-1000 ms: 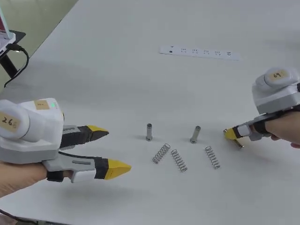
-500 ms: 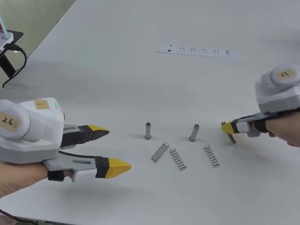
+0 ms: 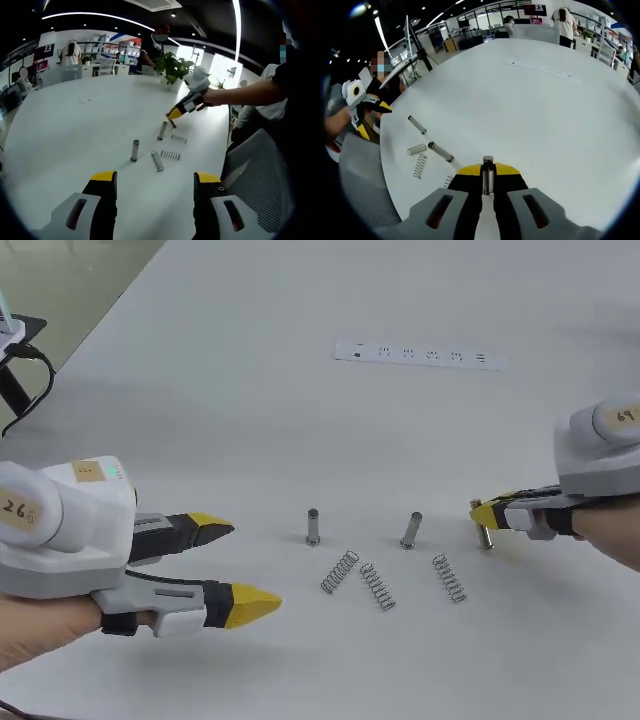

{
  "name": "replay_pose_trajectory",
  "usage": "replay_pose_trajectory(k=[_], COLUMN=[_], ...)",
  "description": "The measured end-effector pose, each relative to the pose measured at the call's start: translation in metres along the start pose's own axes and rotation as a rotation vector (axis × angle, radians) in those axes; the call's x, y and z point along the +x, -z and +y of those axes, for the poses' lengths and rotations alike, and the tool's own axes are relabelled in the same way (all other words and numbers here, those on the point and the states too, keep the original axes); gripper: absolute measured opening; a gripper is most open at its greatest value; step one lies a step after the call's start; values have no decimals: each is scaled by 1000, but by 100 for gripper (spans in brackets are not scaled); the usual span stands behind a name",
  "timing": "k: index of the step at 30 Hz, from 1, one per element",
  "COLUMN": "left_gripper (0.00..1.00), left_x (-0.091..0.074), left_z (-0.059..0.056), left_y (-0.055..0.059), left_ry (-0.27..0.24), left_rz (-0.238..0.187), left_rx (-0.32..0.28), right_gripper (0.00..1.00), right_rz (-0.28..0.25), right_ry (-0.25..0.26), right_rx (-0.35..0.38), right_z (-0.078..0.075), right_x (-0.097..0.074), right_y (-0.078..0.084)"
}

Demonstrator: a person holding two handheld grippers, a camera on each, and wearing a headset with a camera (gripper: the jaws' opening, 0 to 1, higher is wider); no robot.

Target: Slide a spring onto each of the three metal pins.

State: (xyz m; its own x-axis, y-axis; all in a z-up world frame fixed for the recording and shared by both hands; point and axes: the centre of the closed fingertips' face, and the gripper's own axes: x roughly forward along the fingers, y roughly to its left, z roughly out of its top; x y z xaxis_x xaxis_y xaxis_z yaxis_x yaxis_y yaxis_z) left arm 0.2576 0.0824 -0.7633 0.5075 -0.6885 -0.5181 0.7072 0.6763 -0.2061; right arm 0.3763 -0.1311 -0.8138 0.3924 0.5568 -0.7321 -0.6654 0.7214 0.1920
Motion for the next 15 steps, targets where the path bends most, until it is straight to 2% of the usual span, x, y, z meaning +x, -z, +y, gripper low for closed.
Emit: replay_pose_trajectory(k=[15], left_gripper=[56], left_x=[1], left_z=[-2], left_y=[-2], left_ry=[4], left_rz=[6], left_rx=[13], right_gripper=[4], right_rz=[-73], right_ry=[0], right_rx=[-31], right_z=[4], right_x=[-8], right_y=[-2])
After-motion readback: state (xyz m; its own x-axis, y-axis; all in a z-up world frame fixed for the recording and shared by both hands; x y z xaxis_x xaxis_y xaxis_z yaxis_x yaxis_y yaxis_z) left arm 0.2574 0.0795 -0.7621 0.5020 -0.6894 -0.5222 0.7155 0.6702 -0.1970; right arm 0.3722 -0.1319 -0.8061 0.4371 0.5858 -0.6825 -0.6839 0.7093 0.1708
